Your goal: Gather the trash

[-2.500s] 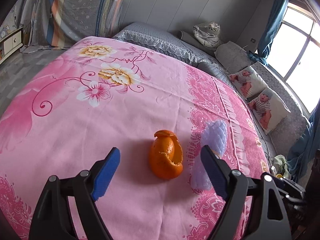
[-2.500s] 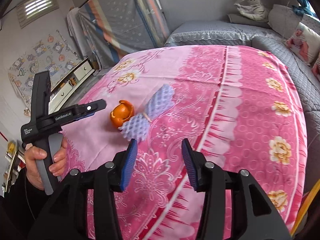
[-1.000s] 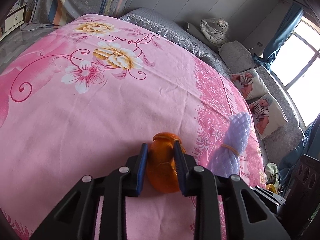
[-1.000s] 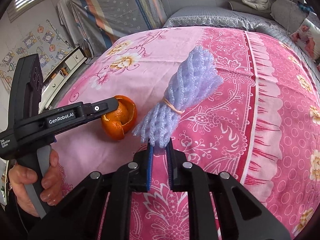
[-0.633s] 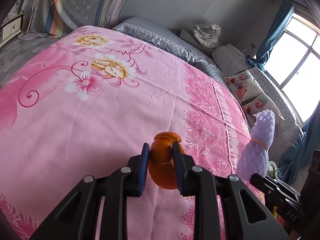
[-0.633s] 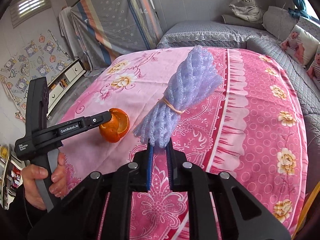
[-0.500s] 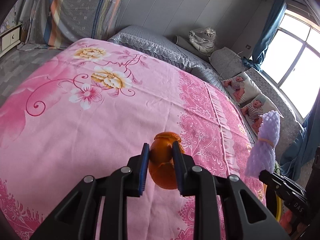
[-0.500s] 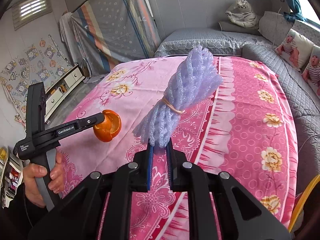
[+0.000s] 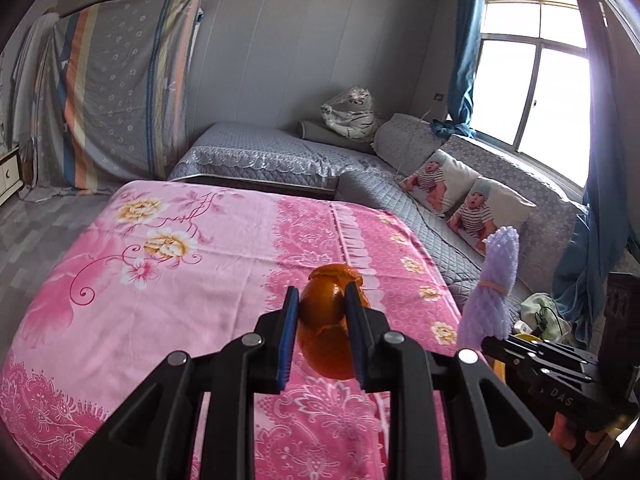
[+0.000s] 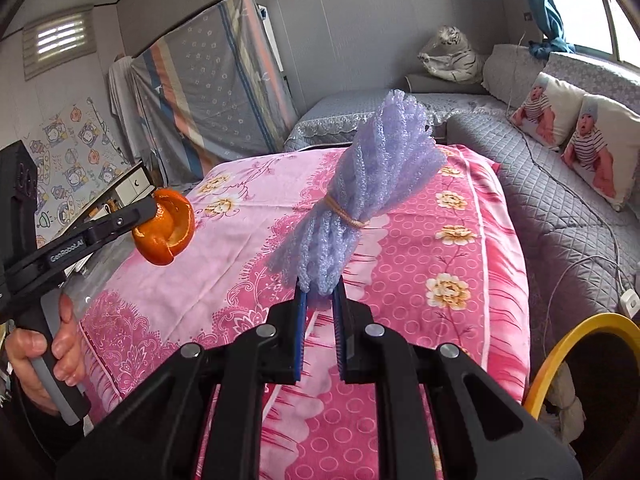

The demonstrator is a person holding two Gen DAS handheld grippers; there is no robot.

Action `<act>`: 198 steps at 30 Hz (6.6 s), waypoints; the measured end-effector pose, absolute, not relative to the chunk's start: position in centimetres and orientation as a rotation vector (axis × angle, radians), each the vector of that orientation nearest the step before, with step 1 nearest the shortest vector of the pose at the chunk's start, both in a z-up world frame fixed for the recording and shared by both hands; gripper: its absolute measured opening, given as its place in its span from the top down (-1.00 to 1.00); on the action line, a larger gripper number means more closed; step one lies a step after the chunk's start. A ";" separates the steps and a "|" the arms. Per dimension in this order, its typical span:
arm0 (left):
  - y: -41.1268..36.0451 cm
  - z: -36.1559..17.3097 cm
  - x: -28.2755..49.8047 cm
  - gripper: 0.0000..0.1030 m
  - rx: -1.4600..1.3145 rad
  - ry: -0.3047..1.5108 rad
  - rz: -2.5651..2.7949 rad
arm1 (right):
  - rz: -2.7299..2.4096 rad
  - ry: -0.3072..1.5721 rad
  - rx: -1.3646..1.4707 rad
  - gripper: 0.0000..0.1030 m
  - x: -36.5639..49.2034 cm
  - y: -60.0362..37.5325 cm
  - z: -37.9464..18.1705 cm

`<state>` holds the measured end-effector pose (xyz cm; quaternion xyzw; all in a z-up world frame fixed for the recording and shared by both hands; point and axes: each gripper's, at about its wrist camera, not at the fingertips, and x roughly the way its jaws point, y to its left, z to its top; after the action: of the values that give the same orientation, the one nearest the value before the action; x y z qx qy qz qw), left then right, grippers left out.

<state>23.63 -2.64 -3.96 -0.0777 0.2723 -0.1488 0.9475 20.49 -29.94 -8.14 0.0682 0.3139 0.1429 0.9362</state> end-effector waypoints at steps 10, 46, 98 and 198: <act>-10.0 -0.3 19.3 0.57 -0.085 0.489 -0.463 | 0.148 0.569 0.211 0.79 16.2 -36.7 -7.3; -37.7 -9.9 21.9 0.56 0.033 0.767 -0.967 | -0.349 0.635 0.464 0.78 7.3 -58.1 -16.5; -12.0 -4.6 19.1 0.24 -0.115 0.547 -0.591 | -0.191 0.568 0.306 0.34 7.9 -45.7 -9.6; 0.8 -2.3 3.5 -0.85 -0.124 0.215 -0.137 | -0.156 0.247 0.198 -0.84 2.7 -30.0 -8.5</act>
<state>3.52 0.78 -2.25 -0.0617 0.1072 -0.0683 0.9900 2.73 -29.95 -8.52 0.0987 0.1228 -0.0774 0.9845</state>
